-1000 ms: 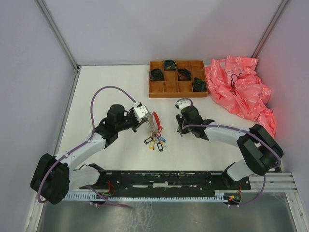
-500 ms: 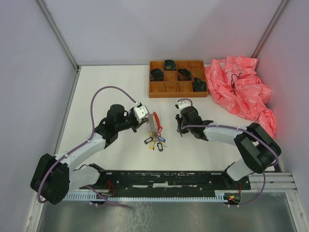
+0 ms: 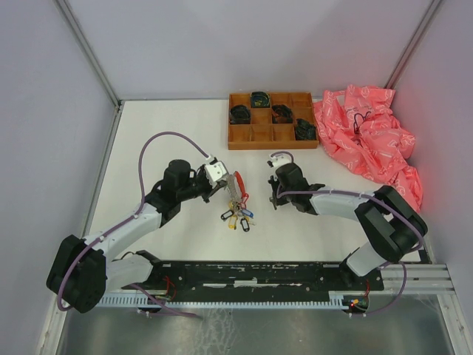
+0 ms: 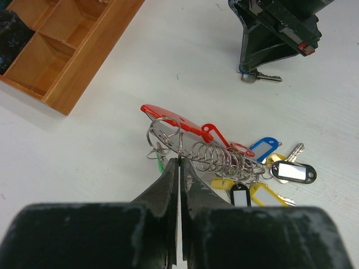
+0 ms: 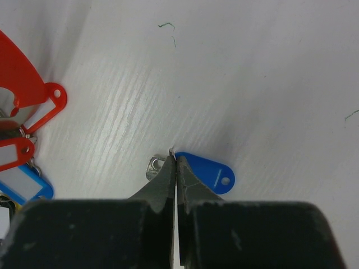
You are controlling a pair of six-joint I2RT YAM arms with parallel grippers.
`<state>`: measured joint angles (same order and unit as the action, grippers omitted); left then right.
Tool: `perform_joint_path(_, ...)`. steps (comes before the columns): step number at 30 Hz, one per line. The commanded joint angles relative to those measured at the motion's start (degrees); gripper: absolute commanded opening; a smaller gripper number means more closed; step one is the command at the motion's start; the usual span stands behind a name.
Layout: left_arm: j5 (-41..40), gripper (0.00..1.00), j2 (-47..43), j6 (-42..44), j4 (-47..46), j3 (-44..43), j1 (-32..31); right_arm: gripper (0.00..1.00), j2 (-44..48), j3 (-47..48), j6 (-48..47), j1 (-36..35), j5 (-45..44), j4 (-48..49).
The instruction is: Put the keys on the keyring
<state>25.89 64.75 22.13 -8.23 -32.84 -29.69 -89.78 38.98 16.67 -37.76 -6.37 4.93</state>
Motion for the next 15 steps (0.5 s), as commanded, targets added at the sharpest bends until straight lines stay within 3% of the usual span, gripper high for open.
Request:
perform_joint_path(1, 1.8, 0.03, -1.0, 0.5, -2.7, -1.8, 0.0, 0.01, 2.5, 2.1, -1.8, -0.1, 1.1, -4.1)
perform_joint_path(7, 2.0, 0.03, -1.0, 0.7, -2.4, -1.9, 0.1, 0.01, 3.6, 12.0, -5.6, -0.1, 2.6, -24.1)
perform_joint_path(11, 2.3, 0.03, -0.7, 0.9, -2.4, -2.0, 0.1, 0.01, -1.2, 21.4, -8.2, -0.1, 4.1, -41.5)
perform_joint_path(15, 2.4, 0.03, -0.7, 1.0, -1.6, -2.4, 0.1, 0.01, -7.3, 28.3, -10.1, -0.1, 6.7, -50.5)
